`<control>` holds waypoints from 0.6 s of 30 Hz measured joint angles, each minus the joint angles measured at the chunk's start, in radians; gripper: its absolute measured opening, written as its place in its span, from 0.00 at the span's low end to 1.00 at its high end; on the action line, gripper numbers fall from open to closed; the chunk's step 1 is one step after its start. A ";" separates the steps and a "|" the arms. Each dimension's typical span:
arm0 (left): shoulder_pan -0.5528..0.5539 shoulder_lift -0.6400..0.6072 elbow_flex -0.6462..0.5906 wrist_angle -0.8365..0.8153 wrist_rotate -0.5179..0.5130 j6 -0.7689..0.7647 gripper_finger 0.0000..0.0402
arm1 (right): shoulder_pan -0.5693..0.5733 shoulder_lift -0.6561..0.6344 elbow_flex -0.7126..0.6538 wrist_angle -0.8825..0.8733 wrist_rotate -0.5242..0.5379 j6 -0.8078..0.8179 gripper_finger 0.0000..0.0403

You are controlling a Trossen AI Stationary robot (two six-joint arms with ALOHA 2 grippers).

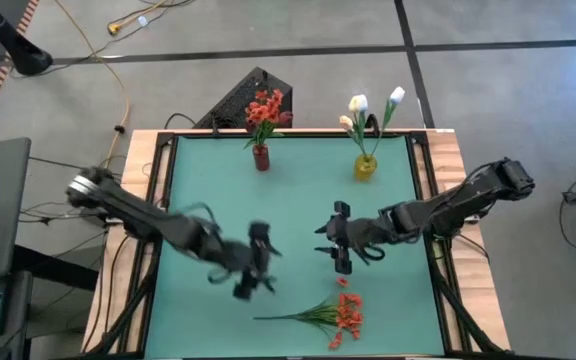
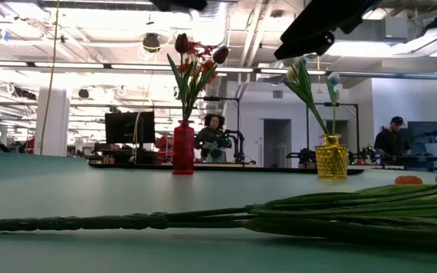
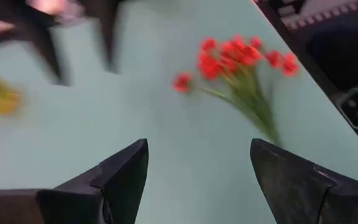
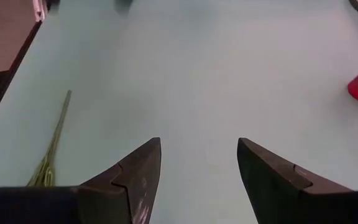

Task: Sort flowers into vase by color
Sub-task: Put the orange flowers into the red vase

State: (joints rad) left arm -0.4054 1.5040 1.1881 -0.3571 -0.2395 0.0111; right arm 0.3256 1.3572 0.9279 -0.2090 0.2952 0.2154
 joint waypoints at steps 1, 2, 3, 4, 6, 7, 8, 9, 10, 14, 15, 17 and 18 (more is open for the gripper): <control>-0.020 0.044 0.000 0.028 0.000 -0.013 0.67 | 0.020 0.004 0.000 0.001 0.020 0.004 0.59; -0.036 0.083 0.000 0.058 -0.001 -0.022 0.67 | 0.041 0.009 0.000 -0.002 0.036 0.005 0.59; -0.050 0.119 0.000 0.084 -0.003 -0.037 0.67 | 0.059 0.020 0.000 0.004 0.053 0.005 0.59; -0.061 0.149 0.000 0.112 -0.005 -0.059 0.67 | 0.075 0.032 0.000 0.023 0.068 0.005 0.59; -0.075 0.201 0.000 0.183 -0.005 -0.119 0.67 | 0.113 0.046 0.000 0.025 0.097 0.007 0.59; -0.080 0.226 0.000 0.219 -0.004 -0.146 0.67 | 0.131 0.062 0.000 0.031 0.111 0.017 0.59; -0.088 0.248 0.001 0.245 -0.003 -0.167 0.67 | 0.142 0.072 0.000 0.047 0.123 0.021 0.59; -0.097 0.271 0.000 0.261 -0.005 -0.182 0.67 | 0.154 0.081 0.001 0.045 0.125 0.022 0.59; -0.105 0.296 0.000 0.287 -0.006 -0.192 0.67 | 0.167 0.089 0.001 0.034 0.125 0.028 0.59; -0.139 0.385 0.001 0.363 -0.063 -0.252 0.67 | 0.213 0.123 0.000 0.026 0.150 0.125 0.59; -0.148 0.405 0.002 0.371 -0.077 -0.267 0.67 | 0.224 0.133 0.000 0.025 0.160 0.151 0.59; -0.159 0.444 0.000 0.386 -0.099 -0.303 0.67 | 0.246 0.153 0.000 0.022 0.183 0.195 0.59; -0.162 0.466 0.001 0.417 -0.098 -0.317 0.67 | 0.258 0.159 0.000 0.017 0.199 0.215 0.59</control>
State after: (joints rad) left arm -0.5678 1.9705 1.1894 0.0597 -0.3380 -0.3058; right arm 0.5837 1.5166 0.9283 -0.1917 0.4938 0.4305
